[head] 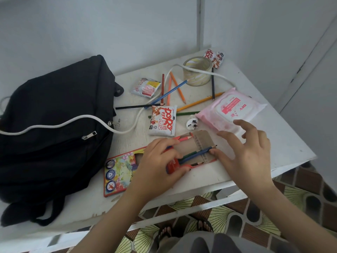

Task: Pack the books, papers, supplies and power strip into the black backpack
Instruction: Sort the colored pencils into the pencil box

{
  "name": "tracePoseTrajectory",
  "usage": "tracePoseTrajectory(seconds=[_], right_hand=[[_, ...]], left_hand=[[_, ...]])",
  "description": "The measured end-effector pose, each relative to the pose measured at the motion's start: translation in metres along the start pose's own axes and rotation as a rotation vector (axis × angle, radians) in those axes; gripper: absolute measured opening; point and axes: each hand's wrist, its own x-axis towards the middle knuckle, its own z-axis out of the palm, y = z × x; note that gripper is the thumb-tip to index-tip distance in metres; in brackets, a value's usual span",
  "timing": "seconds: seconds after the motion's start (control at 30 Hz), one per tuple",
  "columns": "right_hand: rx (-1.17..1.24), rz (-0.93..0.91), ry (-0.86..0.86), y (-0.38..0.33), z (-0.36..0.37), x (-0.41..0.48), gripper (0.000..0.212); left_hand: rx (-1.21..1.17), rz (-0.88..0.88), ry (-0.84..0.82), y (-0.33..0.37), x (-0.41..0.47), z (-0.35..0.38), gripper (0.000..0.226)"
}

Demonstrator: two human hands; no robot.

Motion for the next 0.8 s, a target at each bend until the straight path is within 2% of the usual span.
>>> tracePoseTrajectory(seconds=[0.13,0.3,0.43,0.67,0.8], right_hand=[[0.007,-0.069,-0.017,0.0,0.0,-0.002,0.026],[-0.001,-0.202,-0.178,-0.001,-0.003,-0.01,0.041],[0.007,-0.253,-0.342,-0.005,-0.004,-0.015,0.05],[-0.056,-0.242,-0.367,-0.008,-0.001,-0.013,0.054],[0.062,-0.262,-0.329,-0.007,0.0,-0.008,0.05]], left_hand=[[-0.028,-0.042,0.008,0.004,0.006,0.003,0.03],[0.193,-0.09,-0.095,0.006,0.01,0.008,0.067],[0.263,-0.105,-0.158,0.005,0.011,0.009,0.074],[0.068,-0.122,-0.148,0.005,0.015,0.007,0.06],[-0.055,-0.063,-0.085,0.005,0.016,0.009,0.04]])
